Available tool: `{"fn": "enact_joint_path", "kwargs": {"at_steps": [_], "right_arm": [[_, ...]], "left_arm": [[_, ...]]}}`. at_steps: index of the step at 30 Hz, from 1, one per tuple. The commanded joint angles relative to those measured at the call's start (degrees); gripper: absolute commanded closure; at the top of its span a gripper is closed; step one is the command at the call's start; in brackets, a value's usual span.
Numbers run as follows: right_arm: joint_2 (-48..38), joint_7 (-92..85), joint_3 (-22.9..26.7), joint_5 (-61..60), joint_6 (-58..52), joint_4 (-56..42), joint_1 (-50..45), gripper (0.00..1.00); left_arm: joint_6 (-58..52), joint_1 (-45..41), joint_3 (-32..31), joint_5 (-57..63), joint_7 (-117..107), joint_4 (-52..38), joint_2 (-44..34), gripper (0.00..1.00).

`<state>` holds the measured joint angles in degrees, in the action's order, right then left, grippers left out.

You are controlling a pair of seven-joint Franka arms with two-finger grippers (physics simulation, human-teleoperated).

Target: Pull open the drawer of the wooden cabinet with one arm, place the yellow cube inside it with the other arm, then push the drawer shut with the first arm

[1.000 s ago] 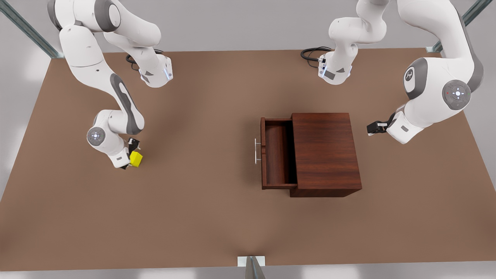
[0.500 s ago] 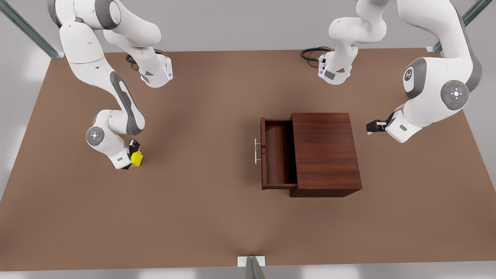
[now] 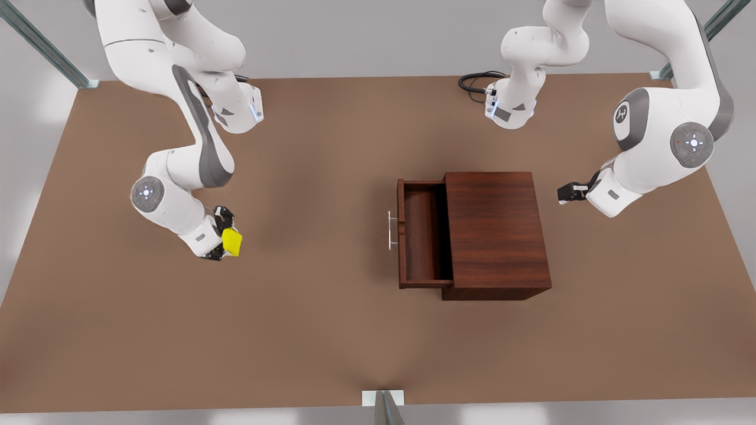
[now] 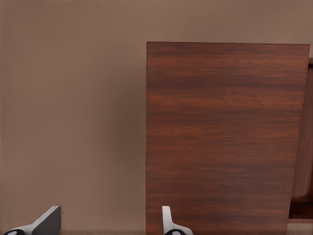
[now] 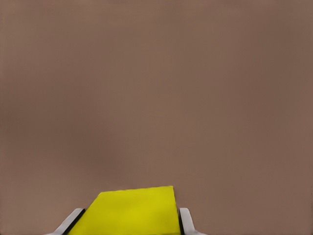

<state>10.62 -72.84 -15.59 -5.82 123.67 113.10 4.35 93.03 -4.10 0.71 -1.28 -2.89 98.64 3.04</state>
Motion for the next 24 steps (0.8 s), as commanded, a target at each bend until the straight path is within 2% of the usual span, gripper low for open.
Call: {"fn": "enact_joint_path", "kwargs": {"at_steps": [1, 5, 10, 12, 14, 15, 16, 17, 24], "right_arm": [[0.1, 13.2, -2.2, -0.1, -9.6, -3.0, -0.3, 0.40], [2.7, 23.3, -2.3, -0.1, -14.3, -11.7, -7.8, 0.40], [10.2, 37.6, -2.2, 0.6, -20.3, -26.3, -19.3, 0.40], [11.3, 41.5, -2.0, 1.9, -20.4, -28.4, -22.0, 0.40], [16.2, 48.2, -2.0, 3.6, -20.6, -34.3, -26.7, 0.40], [18.2, 50.2, -1.1, 3.6, -20.6, -37.0, -29.0, 0.40], [20.3, 51.0, 2.7, 3.4, -20.8, -40.4, -33.2, 0.39], [22.5, 52.5, 3.8, 3.4, -22.6, -43.8, -35.1, 0.39], [29.9, 61.7, 6.4, 3.3, -23.3, -54.4, -42.7, 0.39]], "left_arm": [[0.1, 0.1, 0.0, 0.1, 0.3, 0.0, -0.1, 0.00], [-0.7, 0.1, 0.0, 0.7, 0.1, 0.0, -0.1, 0.00], [-0.8, 0.1, 0.0, 0.8, -1.3, 0.6, -0.2, 0.00], [-0.8, 0.1, 0.0, 0.8, -1.3, 0.6, -0.2, 0.00], [-0.8, 0.1, 0.0, 0.8, -1.3, 0.6, -0.2, 0.00], [-0.8, 0.1, 0.0, 0.8, -1.3, 0.6, -0.2, 0.00], [-0.8, 0.1, 0.0, 0.8, -1.3, 0.6, -0.2, 0.00], [-0.8, 0.1, 0.0, 0.8, -1.3, 0.6, -0.2, 0.00], [-0.8, 0.1, 0.0, 0.8, -1.4, 0.6, -0.2, 0.00]]}}
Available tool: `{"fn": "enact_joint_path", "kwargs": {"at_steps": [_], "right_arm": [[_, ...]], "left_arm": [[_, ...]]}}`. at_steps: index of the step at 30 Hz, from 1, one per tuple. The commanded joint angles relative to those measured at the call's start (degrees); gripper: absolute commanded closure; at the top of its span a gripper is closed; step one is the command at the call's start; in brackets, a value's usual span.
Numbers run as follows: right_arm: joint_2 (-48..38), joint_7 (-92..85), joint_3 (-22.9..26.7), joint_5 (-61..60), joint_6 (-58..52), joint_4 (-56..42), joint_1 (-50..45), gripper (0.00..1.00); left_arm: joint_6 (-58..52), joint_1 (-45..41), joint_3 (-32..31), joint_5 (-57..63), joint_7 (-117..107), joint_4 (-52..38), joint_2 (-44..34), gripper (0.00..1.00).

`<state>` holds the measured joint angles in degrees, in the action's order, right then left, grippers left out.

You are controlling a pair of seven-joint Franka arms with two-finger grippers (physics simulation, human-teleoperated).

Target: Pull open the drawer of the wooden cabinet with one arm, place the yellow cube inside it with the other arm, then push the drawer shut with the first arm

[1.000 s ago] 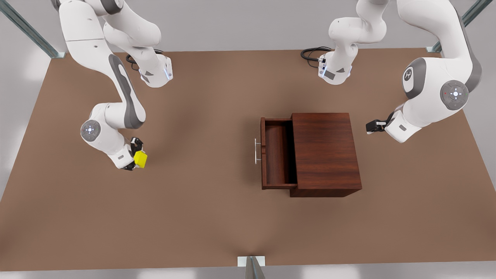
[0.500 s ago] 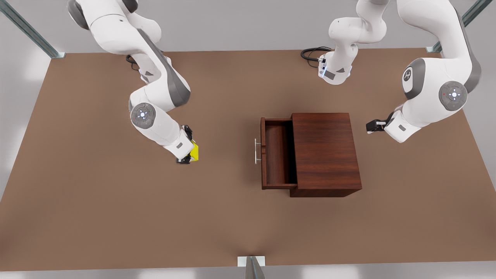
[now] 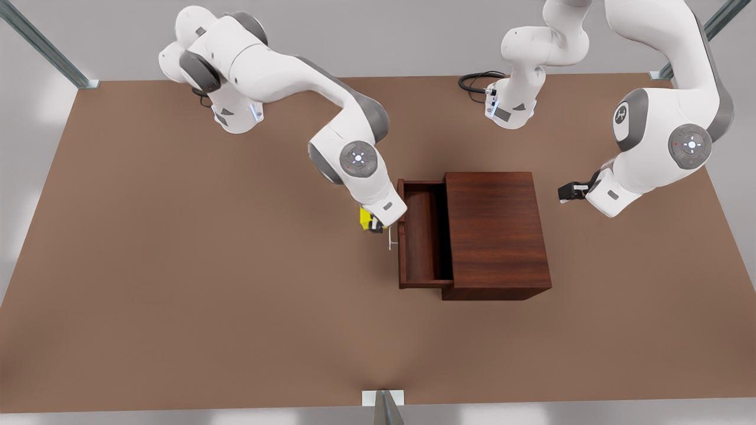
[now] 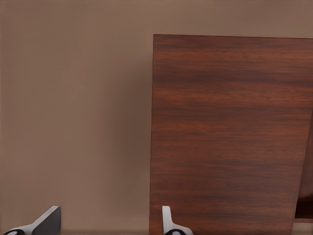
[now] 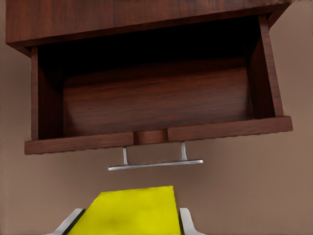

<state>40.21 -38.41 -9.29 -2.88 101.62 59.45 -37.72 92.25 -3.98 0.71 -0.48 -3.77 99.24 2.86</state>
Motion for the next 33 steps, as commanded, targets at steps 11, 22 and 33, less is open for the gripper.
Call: {"fn": "enact_joint_path", "kwargs": {"at_steps": [11, 22, 33], "right_arm": [[7.3, 32.8, -0.1, -2.1, 8.3, -9.2, -5.3, 0.39], [12.3, 32.8, 0.0, -4.2, 17.3, -12.8, -5.3, 0.39], [5.2, 33.1, 6.8, -4.3, 0.4, -12.8, -2.5, 0.00]], "left_arm": [[-0.1, 0.0, 0.0, 0.0, -1.8, 0.0, -0.1, 0.00], [-0.1, 0.0, 0.0, 0.0, -1.8, 0.0, -0.1, 0.00], [-0.6, 0.0, 0.3, 0.0, -1.8, 0.0, -0.1, 0.00]]}}
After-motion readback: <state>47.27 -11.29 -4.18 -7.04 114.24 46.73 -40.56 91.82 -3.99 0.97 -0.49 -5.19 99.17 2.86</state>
